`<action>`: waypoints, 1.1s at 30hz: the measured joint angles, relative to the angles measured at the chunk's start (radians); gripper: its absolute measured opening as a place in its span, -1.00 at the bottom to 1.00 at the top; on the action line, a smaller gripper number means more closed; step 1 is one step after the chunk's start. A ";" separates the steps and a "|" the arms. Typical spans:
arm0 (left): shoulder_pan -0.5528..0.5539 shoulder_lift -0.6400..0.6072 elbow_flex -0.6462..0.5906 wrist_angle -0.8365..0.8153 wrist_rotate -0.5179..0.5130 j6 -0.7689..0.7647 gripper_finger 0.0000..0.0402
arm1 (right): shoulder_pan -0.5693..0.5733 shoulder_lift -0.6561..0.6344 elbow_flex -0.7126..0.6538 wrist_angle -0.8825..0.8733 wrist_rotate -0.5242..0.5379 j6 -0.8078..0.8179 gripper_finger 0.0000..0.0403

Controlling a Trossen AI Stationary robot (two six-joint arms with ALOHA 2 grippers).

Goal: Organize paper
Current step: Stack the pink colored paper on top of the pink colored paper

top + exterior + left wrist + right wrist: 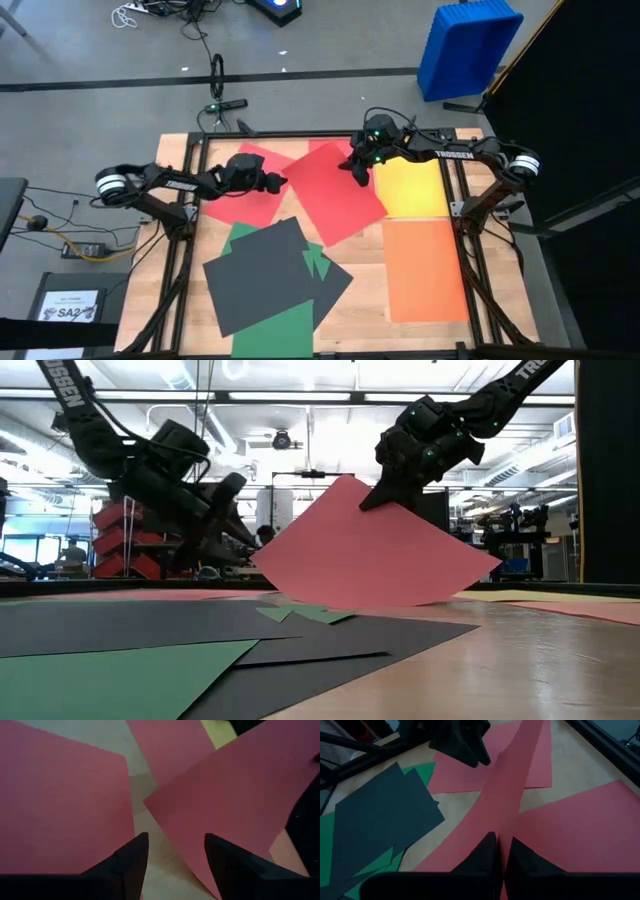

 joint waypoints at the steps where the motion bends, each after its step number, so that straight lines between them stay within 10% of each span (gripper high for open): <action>1: 0.000 0.023 0.016 0.000 0.000 0.000 -0.10 | 0.000 0.000 0.000 0.000 0.000 0.000 -1.00; 33: -0.031 0.191 0.085 0.258 0.025 0.083 -0.33 | -0.007 0.000 -0.001 0.029 0.034 0.028 -1.00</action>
